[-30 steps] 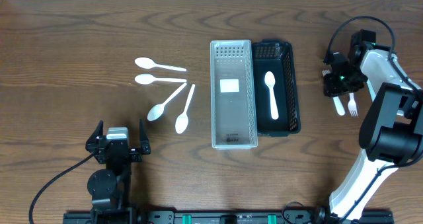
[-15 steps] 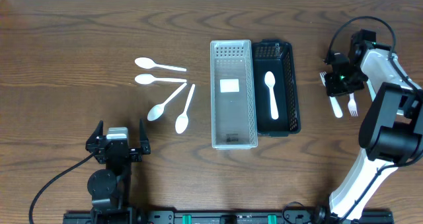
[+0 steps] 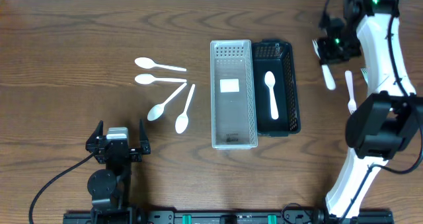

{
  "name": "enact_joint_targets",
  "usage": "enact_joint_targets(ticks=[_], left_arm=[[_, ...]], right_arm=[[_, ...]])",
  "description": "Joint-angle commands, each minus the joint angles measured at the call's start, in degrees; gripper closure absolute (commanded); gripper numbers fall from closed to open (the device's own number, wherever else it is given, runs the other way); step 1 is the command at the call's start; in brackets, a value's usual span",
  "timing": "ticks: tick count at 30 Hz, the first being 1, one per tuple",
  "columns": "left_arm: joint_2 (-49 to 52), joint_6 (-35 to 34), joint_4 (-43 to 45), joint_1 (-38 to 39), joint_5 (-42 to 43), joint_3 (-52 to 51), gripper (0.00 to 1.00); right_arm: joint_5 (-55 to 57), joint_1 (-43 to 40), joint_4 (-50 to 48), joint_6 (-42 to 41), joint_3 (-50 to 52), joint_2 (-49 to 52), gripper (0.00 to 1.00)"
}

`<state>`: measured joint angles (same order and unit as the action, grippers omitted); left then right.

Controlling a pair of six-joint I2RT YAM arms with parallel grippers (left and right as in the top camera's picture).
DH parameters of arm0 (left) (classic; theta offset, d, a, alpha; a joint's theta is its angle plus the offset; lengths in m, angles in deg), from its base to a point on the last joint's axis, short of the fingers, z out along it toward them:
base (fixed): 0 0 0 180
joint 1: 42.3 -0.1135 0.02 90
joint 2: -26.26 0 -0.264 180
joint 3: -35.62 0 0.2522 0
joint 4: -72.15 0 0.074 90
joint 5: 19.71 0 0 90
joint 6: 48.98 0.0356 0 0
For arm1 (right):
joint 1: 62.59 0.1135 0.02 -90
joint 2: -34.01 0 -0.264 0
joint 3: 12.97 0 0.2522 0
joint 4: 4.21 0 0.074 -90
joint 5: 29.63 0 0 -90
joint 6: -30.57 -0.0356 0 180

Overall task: Pack container
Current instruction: 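Carry the white fork into the black basket and release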

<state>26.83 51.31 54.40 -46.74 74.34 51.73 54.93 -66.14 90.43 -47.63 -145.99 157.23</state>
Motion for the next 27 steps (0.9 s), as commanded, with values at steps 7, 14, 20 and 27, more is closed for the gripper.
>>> enact_joint_targets(ticks=[7,14,20,27], left_arm=[[-0.3,-0.5,-0.6,-0.3,-0.2,-1.7,0.02],[-0.3,-0.5,-0.6,-0.3,-0.2,-1.7,0.02],[-0.3,-0.5,-0.6,-0.3,-0.2,-1.7,0.02],[-0.3,-0.5,-0.6,-0.3,-0.2,-1.7,0.02]], right_arm=[[-8.1,9.7,3.9,-15.8,-6.9,-0.1,0.95],[-7.9,14.5,-1.2,-21.2,0.0,-0.1,0.95],[-7.7,15.0,-6.6,-22.9,5.7,-0.1,0.48],[-4.7,13.0,-6.0,-22.1,4.0,-0.1,0.01]])
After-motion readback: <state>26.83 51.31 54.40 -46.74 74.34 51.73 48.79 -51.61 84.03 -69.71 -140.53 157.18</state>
